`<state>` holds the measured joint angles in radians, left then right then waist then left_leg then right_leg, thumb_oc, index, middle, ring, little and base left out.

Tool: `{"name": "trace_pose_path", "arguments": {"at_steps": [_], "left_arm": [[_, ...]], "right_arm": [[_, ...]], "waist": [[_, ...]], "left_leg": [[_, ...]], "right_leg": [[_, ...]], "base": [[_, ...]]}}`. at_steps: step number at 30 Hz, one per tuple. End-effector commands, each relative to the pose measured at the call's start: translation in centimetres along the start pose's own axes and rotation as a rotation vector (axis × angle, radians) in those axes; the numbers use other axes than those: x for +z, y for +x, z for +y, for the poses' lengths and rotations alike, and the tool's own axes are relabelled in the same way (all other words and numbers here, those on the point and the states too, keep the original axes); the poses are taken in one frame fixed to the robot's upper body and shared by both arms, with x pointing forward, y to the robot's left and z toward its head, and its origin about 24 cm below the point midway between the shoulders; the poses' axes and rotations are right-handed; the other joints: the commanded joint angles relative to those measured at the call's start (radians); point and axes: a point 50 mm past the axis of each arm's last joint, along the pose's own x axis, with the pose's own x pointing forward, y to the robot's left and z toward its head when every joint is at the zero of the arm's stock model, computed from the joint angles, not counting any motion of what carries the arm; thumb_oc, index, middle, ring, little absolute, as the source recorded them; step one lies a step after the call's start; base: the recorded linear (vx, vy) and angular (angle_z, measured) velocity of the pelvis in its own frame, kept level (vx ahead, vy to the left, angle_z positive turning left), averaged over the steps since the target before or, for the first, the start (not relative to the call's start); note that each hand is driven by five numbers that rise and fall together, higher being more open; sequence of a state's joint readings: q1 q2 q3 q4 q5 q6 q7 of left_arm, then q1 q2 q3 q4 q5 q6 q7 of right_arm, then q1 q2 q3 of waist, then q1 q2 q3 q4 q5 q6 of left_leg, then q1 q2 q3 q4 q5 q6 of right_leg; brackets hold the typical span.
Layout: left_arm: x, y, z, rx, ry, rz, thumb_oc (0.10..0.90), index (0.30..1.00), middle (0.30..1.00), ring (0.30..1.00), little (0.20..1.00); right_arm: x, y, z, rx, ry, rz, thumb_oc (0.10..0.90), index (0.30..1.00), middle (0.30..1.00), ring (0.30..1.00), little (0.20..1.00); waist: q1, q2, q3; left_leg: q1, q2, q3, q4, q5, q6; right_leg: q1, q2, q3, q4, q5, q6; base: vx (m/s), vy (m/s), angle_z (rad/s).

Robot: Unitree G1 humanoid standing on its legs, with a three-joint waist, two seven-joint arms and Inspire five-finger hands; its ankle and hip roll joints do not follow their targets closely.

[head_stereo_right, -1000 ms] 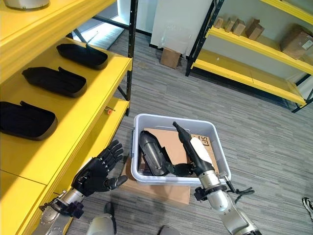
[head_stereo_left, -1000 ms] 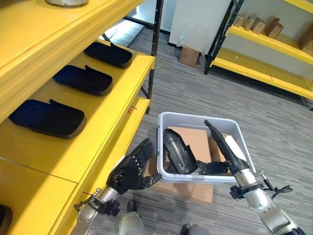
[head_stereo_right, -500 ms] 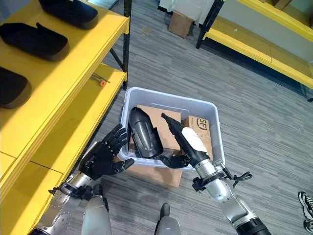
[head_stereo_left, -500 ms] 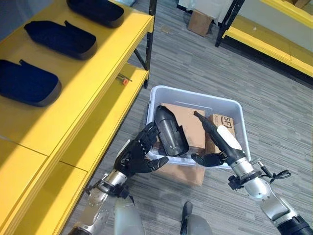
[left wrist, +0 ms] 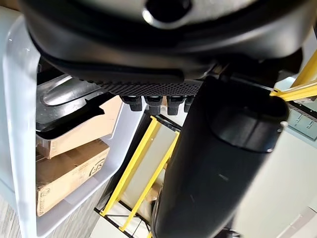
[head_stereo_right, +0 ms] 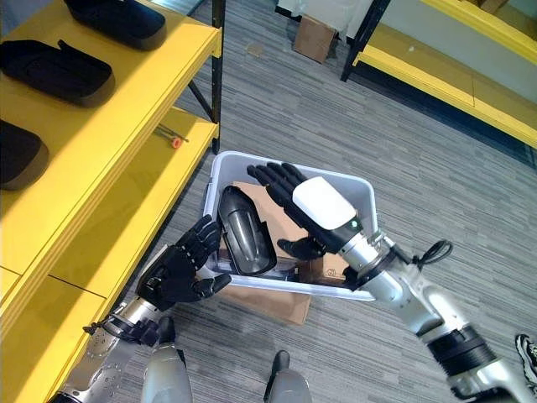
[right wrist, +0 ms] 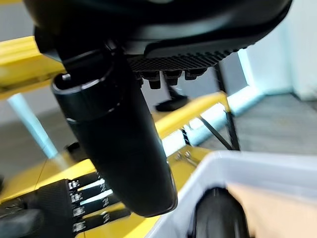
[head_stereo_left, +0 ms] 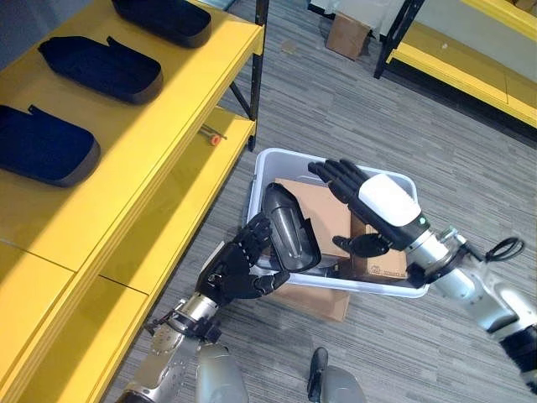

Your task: Move parts from the plastic box to the shelf.

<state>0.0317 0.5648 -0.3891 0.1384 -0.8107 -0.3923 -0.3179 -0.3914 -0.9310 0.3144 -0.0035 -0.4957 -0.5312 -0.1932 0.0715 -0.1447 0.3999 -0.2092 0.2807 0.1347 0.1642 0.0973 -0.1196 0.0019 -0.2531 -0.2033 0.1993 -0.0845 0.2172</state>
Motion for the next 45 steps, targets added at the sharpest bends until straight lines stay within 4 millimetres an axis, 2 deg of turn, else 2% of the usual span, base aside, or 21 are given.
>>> {"name": "trace_pose_path", "arguments": {"at_steps": [1,6,11,16,22,29,32,37,45], "left_arm": [[3.5,1.4,-2.5,-0.177,0.023,-0.174,0.900,1.000,1.000,1.000,1.000],[3.6,0.8,-2.0,-0.196,0.043,-0.154,0.900,1.000,1.000,1.000,1.000],[3.8,0.3,-1.5,-0.231,0.071,-0.140,0.900,1.000,1.000,1.000,1.000],[4.2,0.0,-0.7,-0.239,0.102,-0.140,0.900,1.000,1.000,1.000,1.000],[4.8,-0.2,-0.6,-0.317,0.158,-0.139,0.900,1.000,1.000,1.000,1.000],[5.7,-0.2,-0.5,-0.311,0.172,-0.144,0.900,1.000,1.000,1.000,1.000],[5.8,-0.1,-0.4,-0.311,0.186,-0.142,0.900,1.000,1.000,1.000,1.000],[6.1,0.3,-0.6,-0.322,0.192,-0.149,0.900,1.000,1.000,1.000,1.000],[6.9,1.0,-0.8,-0.330,0.196,-0.153,0.900,1.000,1.000,1.000,1.000]], "right_arm": [[1.9,2.9,-6.0,-0.217,-0.232,-0.245,0.900,1.000,1.000,1.000,1.000],[1.9,3.7,-7.2,-0.137,-0.505,-0.378,0.900,1.000,1.000,1.000,1.000],[1.6,4.9,-7.3,0.015,-0.753,-0.492,0.900,1.000,1.000,1.000,1.000],[0.8,5.9,-7.2,0.159,-0.811,-0.450,0.900,1.000,1.000,1.000,1.000],[-1.0,6.1,-7.4,0.190,-0.839,-0.363,0.900,1.000,1.000,1.000,1.000],[-3.3,6.3,-8.4,0.121,-0.889,-0.188,0.900,1.000,1.000,1.000,1.000],[-5.0,5.9,-9.4,-0.028,-0.936,-0.054,0.900,1.000,1.000,1.000,1.000],[-6.5,5.7,-11.1,-0.158,-0.961,0.065,0.900,1.000,1.000,1.000,1.000],[-7.3,6.4,-11.9,-0.117,-1.038,0.087,0.900,1.000,1.000,1.000,1.000]], "waist": [[0.034,-0.012,-0.023],[0.063,-0.018,0.009],[0.100,-0.030,0.043],[0.136,-0.031,0.088],[0.155,-0.021,0.120],[0.160,-0.010,0.120],[0.155,-0.004,0.120],[0.151,0.006,0.120],[0.161,0.025,0.120]], "left_leg": [[0.108,0.120,-0.023,0.086,-0.156,-0.020],[0.063,0.150,-0.061,0.091,-0.130,-0.029],[0.011,0.185,-0.099,0.076,-0.084,-0.039],[-0.066,0.204,-0.153,0.075,-0.042,-0.042],[-0.126,0.209,-0.186,0.076,-0.018,-0.042],[-0.234,0.216,-0.219,0.082,0.013,-0.040],[-0.286,0.213,-0.232,0.097,0.018,-0.037],[-0.332,0.207,-0.239,0.123,0.012,-0.033],[-0.393,0.197,-0.255,0.152,0.008,-0.028]], "right_leg": [[-0.167,0.001,0.010,0.089,0.051,-0.030],[-0.227,0.030,-0.001,0.184,0.007,-0.058],[-0.286,0.070,-0.027,0.262,-0.034,-0.099],[-0.345,0.100,-0.058,0.339,-0.066,-0.132],[-0.404,0.110,-0.079,0.418,-0.101,-0.149],[-0.497,0.126,-0.105,0.485,-0.128,-0.163],[-0.535,0.138,-0.113,0.505,-0.134,-0.171],[-0.568,0.143,-0.116,0.519,-0.138,-0.176],[-0.617,0.138,-0.128,0.559,-0.153,-0.184]], "base": [[0.08,-0.130,0.11],[0.04,-0.163,0.13],[0.02,-0.198,0.13],[0.03,-0.225,0.13],[0.02,-0.126,0.18],[0.02,-0.128,0.02],[0.00,-0.105,0.07],[-0.01,-0.060,0.02],[0.00,-0.030,-0.02]]}}
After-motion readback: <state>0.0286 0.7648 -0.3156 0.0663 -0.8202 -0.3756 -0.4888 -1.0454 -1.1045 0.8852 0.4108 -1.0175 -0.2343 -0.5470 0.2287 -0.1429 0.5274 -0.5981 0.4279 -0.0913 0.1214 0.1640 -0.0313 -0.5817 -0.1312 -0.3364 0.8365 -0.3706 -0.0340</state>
